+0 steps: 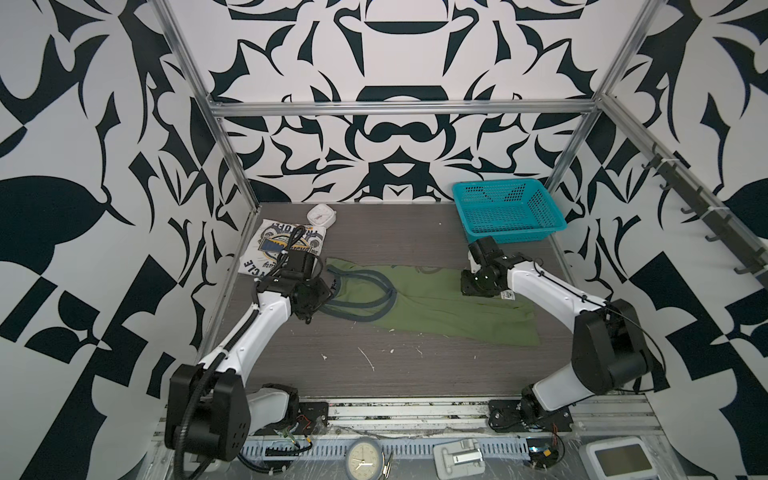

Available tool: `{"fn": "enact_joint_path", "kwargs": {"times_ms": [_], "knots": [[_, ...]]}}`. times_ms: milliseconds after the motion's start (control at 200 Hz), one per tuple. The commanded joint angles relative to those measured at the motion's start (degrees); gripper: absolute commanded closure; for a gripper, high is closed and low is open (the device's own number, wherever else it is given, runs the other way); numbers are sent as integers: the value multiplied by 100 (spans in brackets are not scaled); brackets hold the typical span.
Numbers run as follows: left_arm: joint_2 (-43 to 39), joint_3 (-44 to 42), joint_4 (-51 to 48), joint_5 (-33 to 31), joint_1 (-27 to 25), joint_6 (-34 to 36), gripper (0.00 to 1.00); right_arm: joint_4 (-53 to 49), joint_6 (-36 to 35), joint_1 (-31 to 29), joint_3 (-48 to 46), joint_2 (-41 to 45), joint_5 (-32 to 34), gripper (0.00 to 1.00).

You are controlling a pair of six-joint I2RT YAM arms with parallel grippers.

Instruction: Fold and stack the tank tops

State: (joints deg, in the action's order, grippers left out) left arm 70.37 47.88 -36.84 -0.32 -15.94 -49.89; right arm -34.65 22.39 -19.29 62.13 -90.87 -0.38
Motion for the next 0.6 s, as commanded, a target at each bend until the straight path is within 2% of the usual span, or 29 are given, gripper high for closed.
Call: {"fn": "enact_joint_path", "kwargs": {"times_ms": [0, 240, 450, 595], "knots": [[557, -19, 133, -348, -353, -473, 49, -153, 61, -24, 567, -395, 106, 56], [1988, 684, 419, -187, -605, -291, 60, -975, -82, -14, 1398, -1385, 577, 55], [2950, 1517, 186, -488, -611, -32, 67, -1198, -93, 30, 1214, -1624, 619, 54], [3847, 2278, -152, -679, -603, 243, 72, -1162, -1, 28, 667, -1501, 484, 54]]}}
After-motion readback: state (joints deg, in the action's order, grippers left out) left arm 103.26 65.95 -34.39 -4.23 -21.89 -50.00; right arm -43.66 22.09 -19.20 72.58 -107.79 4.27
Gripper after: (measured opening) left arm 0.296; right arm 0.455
